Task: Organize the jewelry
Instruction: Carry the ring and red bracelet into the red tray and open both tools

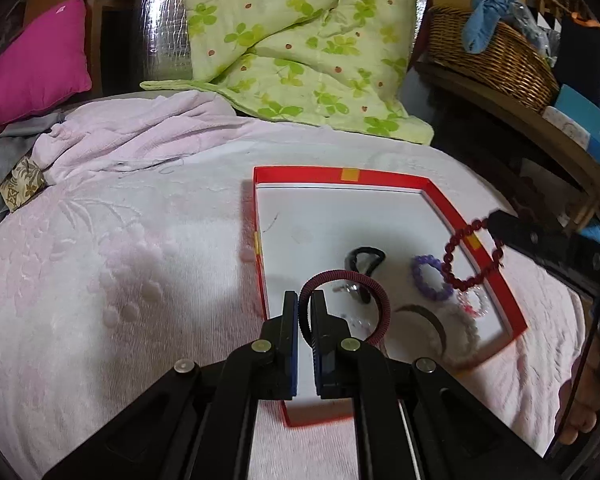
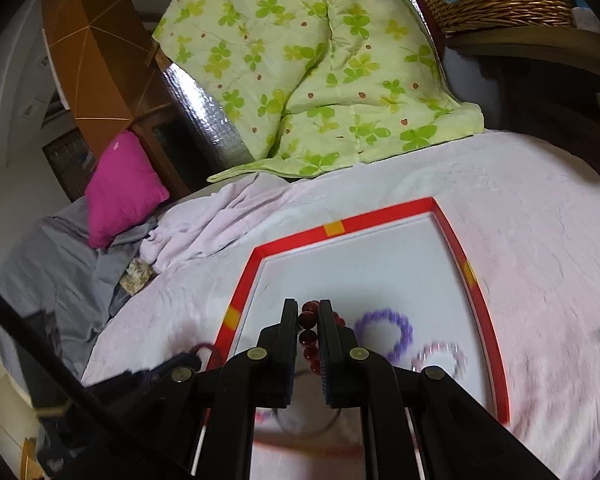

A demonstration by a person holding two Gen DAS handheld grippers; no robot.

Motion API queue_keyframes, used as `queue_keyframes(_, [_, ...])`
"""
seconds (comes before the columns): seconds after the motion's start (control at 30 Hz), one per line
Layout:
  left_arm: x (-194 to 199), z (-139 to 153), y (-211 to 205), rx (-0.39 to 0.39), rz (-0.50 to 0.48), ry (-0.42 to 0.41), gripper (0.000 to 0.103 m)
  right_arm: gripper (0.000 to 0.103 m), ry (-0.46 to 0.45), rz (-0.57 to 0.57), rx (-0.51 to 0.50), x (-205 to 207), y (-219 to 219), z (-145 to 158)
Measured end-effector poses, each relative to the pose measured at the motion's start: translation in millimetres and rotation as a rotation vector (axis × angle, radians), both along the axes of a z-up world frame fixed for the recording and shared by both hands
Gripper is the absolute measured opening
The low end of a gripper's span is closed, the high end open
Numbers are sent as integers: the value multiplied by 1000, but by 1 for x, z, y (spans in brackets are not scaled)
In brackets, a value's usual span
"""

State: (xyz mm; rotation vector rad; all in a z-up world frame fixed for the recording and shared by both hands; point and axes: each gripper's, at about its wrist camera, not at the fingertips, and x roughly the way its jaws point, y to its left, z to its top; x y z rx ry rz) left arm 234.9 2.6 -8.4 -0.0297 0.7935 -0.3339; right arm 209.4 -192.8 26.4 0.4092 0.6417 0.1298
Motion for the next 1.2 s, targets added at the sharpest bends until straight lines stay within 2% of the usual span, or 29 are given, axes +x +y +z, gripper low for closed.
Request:
queue_keyframes(0.17, [14,-6,-9,24,13,12,6,11,21,-26,26,37,-9,-3])
queue_keyframes(0.4, [23,-23,-18,106,31,49,6,11,72,-35,61,86,-11,-19])
queue_keyframes(0.57, [25,-29,-20,140,27,73,15,12,123,-101,-6,102,-15,-36])
queue_keyframes(0.67, [22,-27,-22,129,20,83,26,12,152,-132,19,97,-30,-40])
queue_keyframes(0.73, [14,-22,-26,130,8,68,42,18,148,-139,21,89,-35,-37])
queue_keyframes(0.77, [10,-19,-29,136,5,53,46,25,146,-136,17,84,-37,-34])
queue_keyframes(0.83, [0,-13,-33,181,25,12,66,31,138,-126,-1,72,-37,-29])
queue_keyframes(0.97, [-18,0,-33,217,37,-66,71,47,143,-108,-69,36,-36,-17])
queue_keyframes(1.13, [-49,16,-18,231,76,-110,78,48,133,-116,-103,-9,-40,0])
queue_keyframes(1.2, [-63,22,-12,239,89,-134,80,52,129,-112,-109,-24,-39,5])
